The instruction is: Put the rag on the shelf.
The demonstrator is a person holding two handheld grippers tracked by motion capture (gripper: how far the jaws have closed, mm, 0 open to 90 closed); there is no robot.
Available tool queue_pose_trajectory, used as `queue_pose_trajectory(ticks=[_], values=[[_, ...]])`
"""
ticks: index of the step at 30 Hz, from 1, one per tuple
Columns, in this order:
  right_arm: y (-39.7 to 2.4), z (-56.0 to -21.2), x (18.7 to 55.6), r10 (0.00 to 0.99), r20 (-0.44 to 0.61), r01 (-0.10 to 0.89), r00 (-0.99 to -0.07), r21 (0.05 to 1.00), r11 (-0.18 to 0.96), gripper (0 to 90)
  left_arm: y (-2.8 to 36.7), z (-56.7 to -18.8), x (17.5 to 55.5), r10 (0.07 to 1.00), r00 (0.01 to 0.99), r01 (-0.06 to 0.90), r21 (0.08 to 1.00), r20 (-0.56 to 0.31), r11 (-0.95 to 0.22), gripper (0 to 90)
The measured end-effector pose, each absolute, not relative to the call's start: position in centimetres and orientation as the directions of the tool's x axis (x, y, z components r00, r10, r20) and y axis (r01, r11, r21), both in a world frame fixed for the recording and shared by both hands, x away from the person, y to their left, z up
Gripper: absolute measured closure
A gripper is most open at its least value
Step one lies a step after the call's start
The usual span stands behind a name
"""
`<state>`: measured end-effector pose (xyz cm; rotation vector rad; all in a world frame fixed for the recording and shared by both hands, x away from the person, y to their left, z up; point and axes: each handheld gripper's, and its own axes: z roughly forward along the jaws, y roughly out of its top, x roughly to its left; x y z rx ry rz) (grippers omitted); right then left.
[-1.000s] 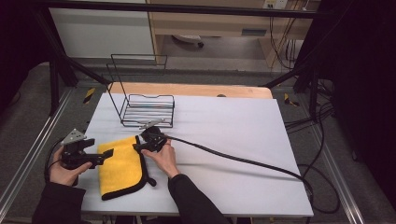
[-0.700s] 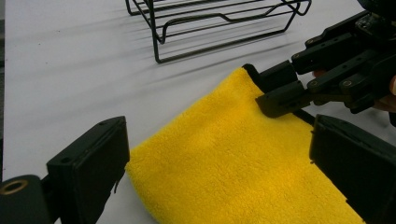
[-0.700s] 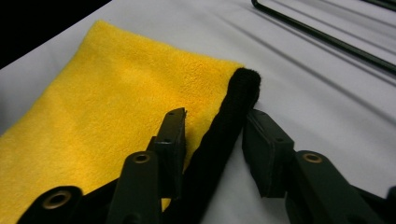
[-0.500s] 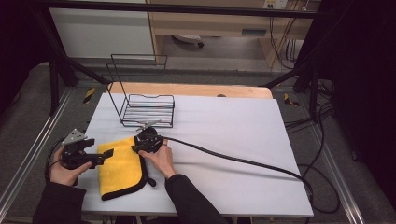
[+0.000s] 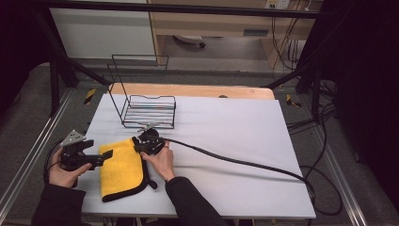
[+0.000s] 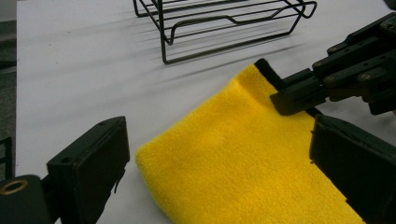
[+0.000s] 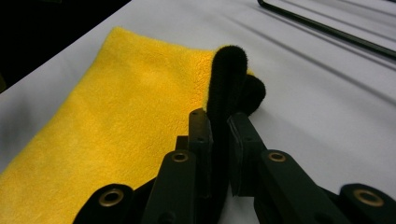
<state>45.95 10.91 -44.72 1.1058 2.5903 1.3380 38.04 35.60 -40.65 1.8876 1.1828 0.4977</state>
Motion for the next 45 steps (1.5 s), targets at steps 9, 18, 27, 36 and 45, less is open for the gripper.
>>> queue_pose_trajectory(ticks=[9, 18, 27, 36, 45], values=[[8.8, -44.0, 44.5, 0.668, 0.261, 0.596, -0.697, 0.73, 0.336, 81.7, 35.3, -40.9, 38.1, 0.869, 0.487, 0.546, 0.808, -0.093, -0.22, 5.3], [5.0, -43.7, 42.4, 0.751, 0.253, 0.624, -0.609, 0.738, 0.257, 81.1, 34.3, -41.3, 38.5, 0.854, 0.509, 0.559, 0.797, -0.111, -0.229, 6.9], [2.2, -44.3, 43.0, 0.736, 0.187, 0.533, -0.65, 0.803, 0.267, 48.1, 33.2, -41.2, 40.2, 0.863, 0.495, 0.557, 0.8, -0.103, -0.224, 17.4], [1.0, -42.9, 44.2, 0.723, 0.181, 0.512, -0.666, 0.816, 0.268, 39.1, 31.1, -41.9, 43.5, 0.88, 0.465, 0.59, 0.775, -0.097, -0.226, 34.9], [1.7, -44.6, 45.5, 0.73, 0.216, 0.562, -0.648, 0.782, 0.268, 40.3, 30.9, -43.3, 44.3, 0.872, 0.477, 0.641, 0.721, -0.106, -0.263, 58.1]])
